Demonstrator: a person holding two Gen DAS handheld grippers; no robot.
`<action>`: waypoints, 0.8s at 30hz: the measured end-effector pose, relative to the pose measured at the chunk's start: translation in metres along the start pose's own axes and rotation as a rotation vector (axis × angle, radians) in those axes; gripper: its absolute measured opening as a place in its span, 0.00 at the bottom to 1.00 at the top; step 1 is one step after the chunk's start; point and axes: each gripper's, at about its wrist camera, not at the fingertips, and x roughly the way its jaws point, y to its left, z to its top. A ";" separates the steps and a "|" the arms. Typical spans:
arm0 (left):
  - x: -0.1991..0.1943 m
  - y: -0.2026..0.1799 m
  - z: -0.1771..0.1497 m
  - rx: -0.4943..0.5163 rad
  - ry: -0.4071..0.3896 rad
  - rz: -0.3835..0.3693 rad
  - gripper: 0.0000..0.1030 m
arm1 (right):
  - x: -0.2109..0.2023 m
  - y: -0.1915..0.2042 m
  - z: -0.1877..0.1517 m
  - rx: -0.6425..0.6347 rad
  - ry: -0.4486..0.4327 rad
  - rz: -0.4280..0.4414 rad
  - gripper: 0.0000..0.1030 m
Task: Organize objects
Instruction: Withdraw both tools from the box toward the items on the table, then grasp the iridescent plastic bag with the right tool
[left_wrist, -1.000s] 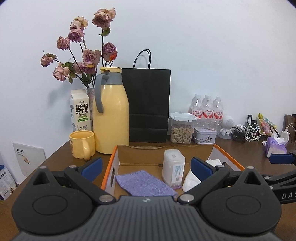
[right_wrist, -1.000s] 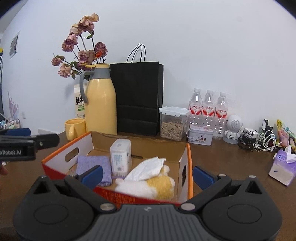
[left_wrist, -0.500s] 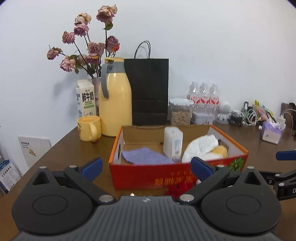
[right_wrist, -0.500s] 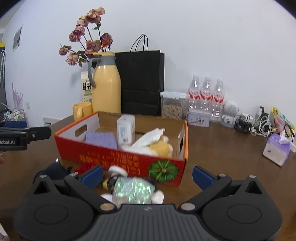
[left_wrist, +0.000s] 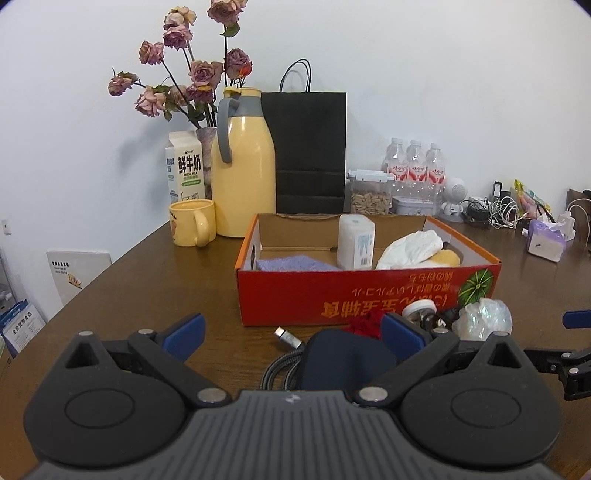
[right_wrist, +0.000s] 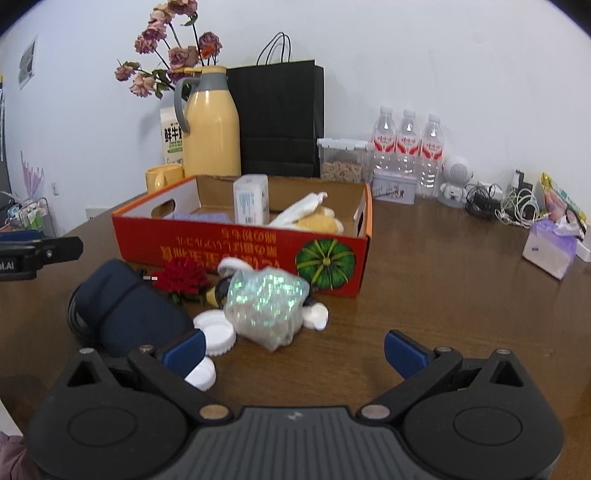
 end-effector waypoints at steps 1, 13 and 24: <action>0.000 0.000 -0.001 0.000 0.003 0.001 1.00 | 0.000 0.000 -0.002 0.000 0.004 0.000 1.00; 0.003 0.006 -0.007 -0.010 0.027 0.014 1.00 | 0.010 -0.004 -0.002 0.026 -0.003 0.016 1.00; 0.005 0.006 -0.007 -0.012 0.029 0.013 1.00 | 0.050 0.010 0.027 0.053 -0.010 0.071 0.83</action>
